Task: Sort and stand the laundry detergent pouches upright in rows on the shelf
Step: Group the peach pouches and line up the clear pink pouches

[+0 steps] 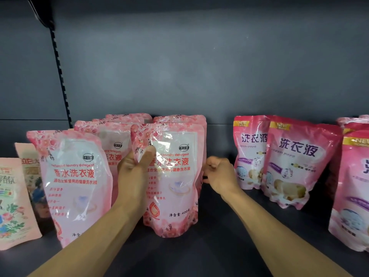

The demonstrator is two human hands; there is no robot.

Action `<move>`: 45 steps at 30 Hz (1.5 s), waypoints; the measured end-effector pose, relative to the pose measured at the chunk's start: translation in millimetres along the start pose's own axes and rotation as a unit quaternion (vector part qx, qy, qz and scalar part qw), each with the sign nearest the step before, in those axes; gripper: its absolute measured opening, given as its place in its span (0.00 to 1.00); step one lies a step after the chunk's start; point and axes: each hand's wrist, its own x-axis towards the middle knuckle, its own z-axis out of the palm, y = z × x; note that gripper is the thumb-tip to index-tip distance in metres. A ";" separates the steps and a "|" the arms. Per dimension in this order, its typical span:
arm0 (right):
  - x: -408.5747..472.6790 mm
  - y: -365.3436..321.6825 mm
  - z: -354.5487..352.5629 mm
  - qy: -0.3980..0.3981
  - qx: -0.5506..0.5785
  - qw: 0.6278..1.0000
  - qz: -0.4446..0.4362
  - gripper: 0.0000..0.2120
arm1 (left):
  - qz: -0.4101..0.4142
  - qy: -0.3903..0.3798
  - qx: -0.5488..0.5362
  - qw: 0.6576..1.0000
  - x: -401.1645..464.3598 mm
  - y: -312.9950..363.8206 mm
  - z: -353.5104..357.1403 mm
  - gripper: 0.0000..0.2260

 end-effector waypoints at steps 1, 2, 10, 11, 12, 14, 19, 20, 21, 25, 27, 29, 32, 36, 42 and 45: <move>-0.4 -0.8 -1.2 -0.005 0.000 1.000 0.000 0.07 | -0.001 0.001 0.001 1.000 -0.2 0.2 -0.1 0.08; -0.4 -1.2 -3.0 -0.009 0.001 1.000 0.000 0.07 | -0.003 0.002 0.001 1.000 -0.2 0.4 -0.1 0.07; -10.9 -11.3 -12.9 -0.015 0.012 1.000 -0.001 0.04 | -0.015 -0.003 0.010 1.000 -6.8 0.5 -0.7 0.08; -14.1 -14.1 -16.1 0.016 0.009 1.000 -0.011 0.06 | -0.015 -0.014 0.015 1.000 -9.1 0.0 -1.9 0.07; -19.2 -17.8 -20.4 0.053 0.009 0.998 -0.022 0.07 | -0.009 -0.033 0.026 0.999 -12.1 -0.6 -3.3 0.07; -35.3 -26.7 -30.2 0.100 0.047 0.993 -0.048 0.07 | 0.013 -0.072 0.050 0.996 -20.3 -3.8 -7.8 0.10; -71.3 -44.7 -32.6 -0.063 0.107 0.989 -0.081 0.06 | -0.067 -0.118 0.144 0.980 -51.2 -31.6 -25.3 0.35; -73.4 -46.5 -27.6 -0.092 0.104 0.988 -0.074 0.07 | -0.087 -0.133 0.175 0.972 -54.9 -38.2 -28.1 0.39; -74.4 -47.6 -23.0 -0.102 0.107 0.986 -0.072 0.07 | -0.098 -0.142 0.204 0.964 -56.1 -43.8 -30.4 0.41; -64.1 -44.9 -8.5 -0.016 0.080 0.995 -0.063 0.08 | -0.116 -0.156 0.266 0.944 -43.8 -50.5 -31.0 0.36; -58.9 -44.1 -3.9 0.027 0.085 0.995 -0.045 0.13 | -0.119 -0.168 0.276 0.939 -35.9 -51.0 -28.0 0.35; -55.6 -43.5 0.8 0.057 0.097 0.993 -0.034 0.16 | -0.115 -0.174 0.285 0.936 -29.8 -54.3 -25.2 0.35; -55.0 -42.9 5.5 0.095 0.095 0.991 -0.031 0.15 | -0.115 -0.171 0.288 0.935 -25.9 -61.9 -25.8 0.34; -59.6 -40.1 8.1 0.102 0.101 0.989 -0.029 0.14 | -0.104 -0.168 0.306 0.931 -28.5 -64.1 -28.9 0.33; -59.9 -36.7 6.7 0.110 0.096 0.988 -0.041 0.16 | -0.105 -0.179 0.321 0.924 -27.8 -60.8 -27.6 0.34; -58.9 -37.1 6.9 0.111 0.090 0.989 -0.046 0.16 | -0.110 -0.185 0.321 0.922 -26.5 -59.6 -27.3 0.34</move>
